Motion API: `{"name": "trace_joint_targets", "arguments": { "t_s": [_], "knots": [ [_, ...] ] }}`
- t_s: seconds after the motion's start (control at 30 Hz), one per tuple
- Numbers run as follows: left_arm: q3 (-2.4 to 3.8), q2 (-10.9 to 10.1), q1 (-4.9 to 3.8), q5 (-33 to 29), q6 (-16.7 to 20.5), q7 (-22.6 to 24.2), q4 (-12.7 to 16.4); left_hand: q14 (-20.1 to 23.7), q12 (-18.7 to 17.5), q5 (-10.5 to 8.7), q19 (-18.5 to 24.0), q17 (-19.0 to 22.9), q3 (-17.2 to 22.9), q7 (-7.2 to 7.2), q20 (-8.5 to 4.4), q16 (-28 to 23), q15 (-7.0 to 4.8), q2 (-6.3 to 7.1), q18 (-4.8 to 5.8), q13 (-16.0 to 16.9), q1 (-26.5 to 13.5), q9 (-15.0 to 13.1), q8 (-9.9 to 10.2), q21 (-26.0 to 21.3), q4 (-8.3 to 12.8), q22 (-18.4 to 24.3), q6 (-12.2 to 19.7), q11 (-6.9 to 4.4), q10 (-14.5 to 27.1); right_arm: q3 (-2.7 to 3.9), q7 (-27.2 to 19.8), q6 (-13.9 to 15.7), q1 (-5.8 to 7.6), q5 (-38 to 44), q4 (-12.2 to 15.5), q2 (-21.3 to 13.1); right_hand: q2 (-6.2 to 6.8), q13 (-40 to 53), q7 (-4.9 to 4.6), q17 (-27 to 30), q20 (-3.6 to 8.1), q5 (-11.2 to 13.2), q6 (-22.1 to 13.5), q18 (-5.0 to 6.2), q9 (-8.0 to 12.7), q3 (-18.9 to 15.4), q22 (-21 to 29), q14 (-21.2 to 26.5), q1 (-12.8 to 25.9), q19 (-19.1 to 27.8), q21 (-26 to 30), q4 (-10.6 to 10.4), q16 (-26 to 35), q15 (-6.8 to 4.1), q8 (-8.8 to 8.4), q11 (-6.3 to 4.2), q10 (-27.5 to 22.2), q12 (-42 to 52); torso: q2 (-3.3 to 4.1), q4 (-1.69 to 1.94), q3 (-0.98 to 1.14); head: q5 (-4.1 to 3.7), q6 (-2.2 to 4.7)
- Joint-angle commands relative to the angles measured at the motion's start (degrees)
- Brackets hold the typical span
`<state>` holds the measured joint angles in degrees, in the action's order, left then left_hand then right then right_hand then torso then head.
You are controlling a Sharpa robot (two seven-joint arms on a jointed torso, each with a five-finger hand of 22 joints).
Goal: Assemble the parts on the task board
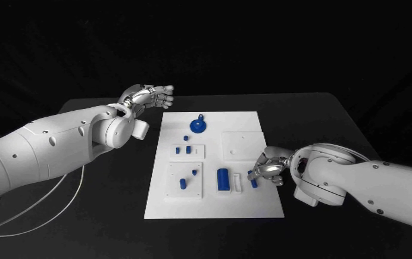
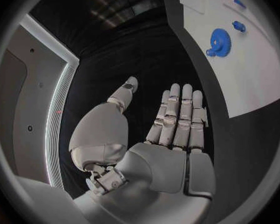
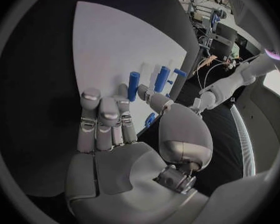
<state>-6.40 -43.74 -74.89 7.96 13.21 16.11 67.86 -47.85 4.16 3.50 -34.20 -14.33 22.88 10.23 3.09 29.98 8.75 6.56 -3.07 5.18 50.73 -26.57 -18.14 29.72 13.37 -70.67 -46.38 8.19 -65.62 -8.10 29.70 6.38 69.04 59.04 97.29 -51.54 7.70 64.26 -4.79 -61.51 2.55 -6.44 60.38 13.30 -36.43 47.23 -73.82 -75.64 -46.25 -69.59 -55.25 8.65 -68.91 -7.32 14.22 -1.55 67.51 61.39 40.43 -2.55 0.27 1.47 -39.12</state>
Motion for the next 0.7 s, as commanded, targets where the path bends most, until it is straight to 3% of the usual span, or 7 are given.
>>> {"name": "trace_joint_targets", "arguments": {
  "t_s": [0.03,0.7],
  "knots": [
    [0.04,0.1,-0.04,-0.2,-0.7,0.3,0.2,0.0,0.0,-0.35,-0.2,-0.1,-0.3,0.08,0.08,-0.3,0.18,-0.18,-0.97,-0.1,-0.3,0.1,0.2,-0.4,0.1,-0.1,0.5,0.09,0.4,-0.12,0.0,1.1,-0.21,-5.7,0.4,0.1,0.57,0.1,-0.01,0.1,0.29,0.5,0.5,1.70,-0.1,-0.5,0.1,-0.4,0.1,-0.3,-0.3,0.0,-0.2,-0.19,-0.22,-0.01,0.2,-0.2,0.01,0.00,-0.02,-0.02,-0.04],
    [0.03,0.1,-0.04,-0.2,-0.8,0.3,0.1,0.0,0.0,-0.35,-0.2,-0.1,-0.4,0.08,0.09,-0.3,0.19,-0.20,-0.97,-0.1,-0.2,0.1,0.2,-0.4,0.1,-0.2,0.5,0.10,0.4,-0.12,-0.3,1.4,-0.22,-5.6,0.7,2.0,0.86,0.1,0.01,0.1,0.48,1.4,0.4,1.70,-0.1,-1.2,0.2,-0.3,0.2,-0.3,-0.2,-0.2,-0.2,-0.25,-0.27,-0.04,0.2,-0.3,0.03,0.01,0.04,0.10,-0.17]
  ]
}}
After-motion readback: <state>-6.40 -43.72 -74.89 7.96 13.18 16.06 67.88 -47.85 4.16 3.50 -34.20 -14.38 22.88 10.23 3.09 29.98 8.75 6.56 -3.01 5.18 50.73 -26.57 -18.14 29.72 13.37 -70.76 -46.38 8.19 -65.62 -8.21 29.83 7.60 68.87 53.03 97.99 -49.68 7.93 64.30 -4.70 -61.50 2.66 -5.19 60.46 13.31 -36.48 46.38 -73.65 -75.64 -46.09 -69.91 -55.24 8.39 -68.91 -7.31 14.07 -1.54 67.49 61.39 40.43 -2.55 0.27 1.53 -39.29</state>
